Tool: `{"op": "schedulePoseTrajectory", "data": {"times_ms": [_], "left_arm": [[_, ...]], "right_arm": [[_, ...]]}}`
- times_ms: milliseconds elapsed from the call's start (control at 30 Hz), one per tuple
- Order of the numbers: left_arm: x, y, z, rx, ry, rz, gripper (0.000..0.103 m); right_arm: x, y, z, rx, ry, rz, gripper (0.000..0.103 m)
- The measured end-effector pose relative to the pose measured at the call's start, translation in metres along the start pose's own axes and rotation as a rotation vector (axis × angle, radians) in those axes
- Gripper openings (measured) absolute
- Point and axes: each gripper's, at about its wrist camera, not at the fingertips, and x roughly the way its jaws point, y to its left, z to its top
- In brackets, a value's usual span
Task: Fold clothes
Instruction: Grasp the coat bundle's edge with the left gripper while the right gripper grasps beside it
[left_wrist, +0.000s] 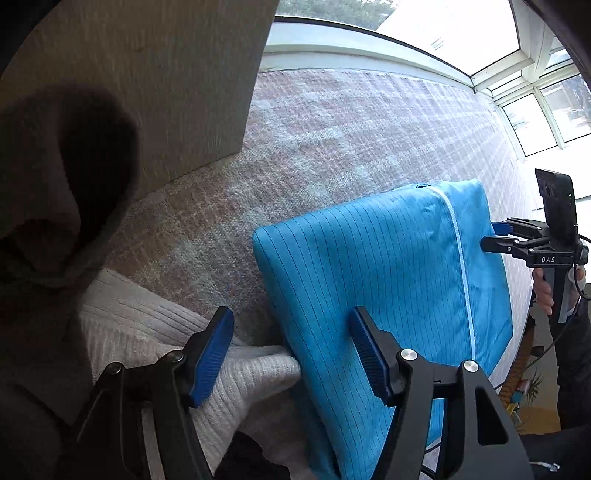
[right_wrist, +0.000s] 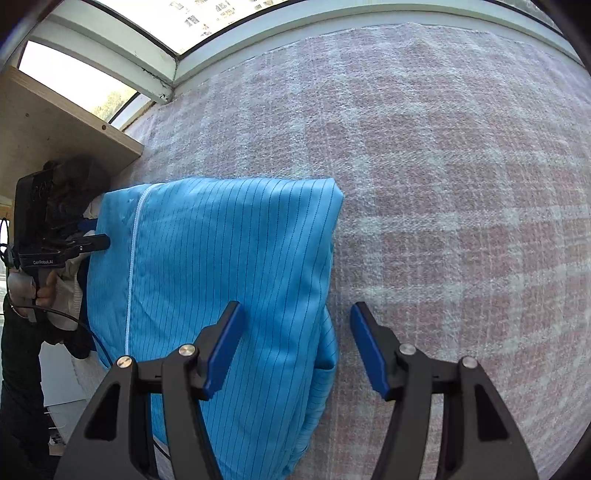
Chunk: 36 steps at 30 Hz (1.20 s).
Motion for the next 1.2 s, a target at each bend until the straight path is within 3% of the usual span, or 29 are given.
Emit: {"op": "schedulePoseTrajectory", "data": {"times_ms": [67,167,267,333,600,633,667,700,733,767,900,1033,1067,1200], "left_arm": [[0.004,-0.006,0.001,0.012,0.009,0.011,0.073],[0.01,-0.016,0.002,0.03,0.02,0.027,0.076],[0.011,-0.026,0.001,0.058,0.012,0.03,0.064],[0.013,-0.031,0.001,0.065,0.013,0.005,0.046],[0.018,-0.039,-0.004,0.096,-0.009,-0.049,0.021],[0.018,-0.04,-0.006,0.102,-0.015,-0.05,0.019],[0.019,-0.042,-0.007,0.106,-0.021,-0.052,0.018],[0.019,-0.043,-0.009,0.108,-0.028,-0.056,0.017],[0.019,-0.044,-0.011,0.106,-0.036,-0.064,0.016],[0.019,-0.045,-0.013,0.103,-0.044,-0.07,0.015],[0.025,-0.051,-0.026,0.079,-0.072,-0.108,0.012],[0.027,-0.058,-0.039,0.045,-0.093,-0.246,0.011],[0.028,-0.062,-0.042,0.048,-0.096,-0.263,0.011],[0.029,-0.079,-0.05,0.064,-0.113,-0.271,0.011]], "right_arm": [[0.002,0.005,0.003,-0.014,0.002,-0.045,0.059],[0.005,0.006,0.007,0.001,0.001,-0.075,0.059],[0.007,0.008,0.011,-0.021,0.001,-0.08,0.059],[0.009,0.012,0.012,-0.045,-0.006,-0.075,0.059],[0.011,0.019,0.01,-0.145,-0.06,-0.058,0.058],[0.011,0.017,0.009,-0.137,-0.073,-0.047,0.055],[0.011,0.014,0.009,-0.129,-0.08,-0.03,0.042],[0.01,0.012,0.01,-0.125,-0.09,-0.024,0.038],[0.012,0.01,0.01,-0.119,-0.082,0.012,0.022],[0.014,0.008,0.011,-0.113,-0.076,0.047,0.016],[0.017,0.008,0.011,-0.115,-0.088,0.079,0.011],[0.021,0.011,0.006,-0.073,-0.074,0.204,0.009],[0.022,0.015,0.005,-0.078,-0.071,0.202,0.009],[0.024,0.026,0.003,-0.082,-0.072,0.202,0.009]]}}
